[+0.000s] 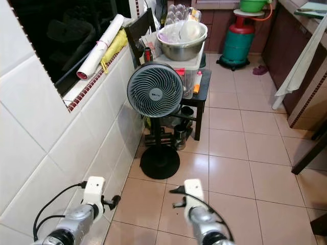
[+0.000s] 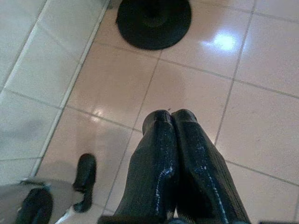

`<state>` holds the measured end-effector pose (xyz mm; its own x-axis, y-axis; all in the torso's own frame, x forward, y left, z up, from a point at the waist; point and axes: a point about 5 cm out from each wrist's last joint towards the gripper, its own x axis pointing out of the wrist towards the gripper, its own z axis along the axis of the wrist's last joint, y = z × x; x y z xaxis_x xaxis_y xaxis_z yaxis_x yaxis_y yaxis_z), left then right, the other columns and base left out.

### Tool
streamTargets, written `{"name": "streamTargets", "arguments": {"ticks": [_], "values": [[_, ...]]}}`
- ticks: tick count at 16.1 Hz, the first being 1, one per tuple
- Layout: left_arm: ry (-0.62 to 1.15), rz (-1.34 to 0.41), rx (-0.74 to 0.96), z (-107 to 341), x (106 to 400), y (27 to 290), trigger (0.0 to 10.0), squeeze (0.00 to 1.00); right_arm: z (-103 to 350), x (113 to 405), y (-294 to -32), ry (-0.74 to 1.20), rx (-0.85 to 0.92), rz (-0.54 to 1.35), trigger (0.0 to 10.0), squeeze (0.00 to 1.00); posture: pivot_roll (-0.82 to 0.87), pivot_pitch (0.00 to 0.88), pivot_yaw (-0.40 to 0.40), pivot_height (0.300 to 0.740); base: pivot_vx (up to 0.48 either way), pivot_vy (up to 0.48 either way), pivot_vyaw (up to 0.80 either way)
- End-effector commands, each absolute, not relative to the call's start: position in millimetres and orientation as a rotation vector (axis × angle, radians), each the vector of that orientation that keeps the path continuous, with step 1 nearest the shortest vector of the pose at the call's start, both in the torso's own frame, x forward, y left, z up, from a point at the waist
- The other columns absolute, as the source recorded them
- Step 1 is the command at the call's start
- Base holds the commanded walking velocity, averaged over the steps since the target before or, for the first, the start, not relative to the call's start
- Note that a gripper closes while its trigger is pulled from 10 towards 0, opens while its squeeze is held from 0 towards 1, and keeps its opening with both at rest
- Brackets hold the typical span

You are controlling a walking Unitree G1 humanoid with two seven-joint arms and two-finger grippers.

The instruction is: Setting the table

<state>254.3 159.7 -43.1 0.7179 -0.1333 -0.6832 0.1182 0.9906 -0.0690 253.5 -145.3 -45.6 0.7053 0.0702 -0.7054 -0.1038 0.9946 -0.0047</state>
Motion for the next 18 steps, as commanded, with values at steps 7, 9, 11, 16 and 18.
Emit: {"name": "streamTargets", "arguments": {"ticks": [7,9,11,16,18], "values": [[0.625,-0.199,-0.044,-19,271,202,10.0,0.00,-18,282,-164,0.613,0.058,0.091,10.0,1.00,0.02,0.000,0.043,0.740,0.000,0.000,0.00],[0.623,-0.232,-0.063,-24,262,202,10.0,0.00,-16,284,-168,0.589,0.044,0.094,10.0,1.00,0.02,0.000,0.047,0.740,0.000,0.000,0.00],[0.587,-0.262,-0.084,-25,258,199,10.0,0.00,-11,286,-172,0.550,0.030,0.107,10.0,1.00,0.01,0.000,0.052,0.740,0.000,0.000,0.00],[0.390,-0.241,-0.132,-10,257,187,10.0,0.00,-1,277,-176,0.441,0.002,0.162,10.0,1.00,0.00,0.000,0.050,0.740,0.000,0.000,0.00],[0.321,-0.218,-0.126,-1,254,183,10.0,0.00,7,273,-170,0.380,-0.002,0.192,10.0,1.00,0.00,0.000,0.042,0.740,0.000,0.000,0.00]]}}
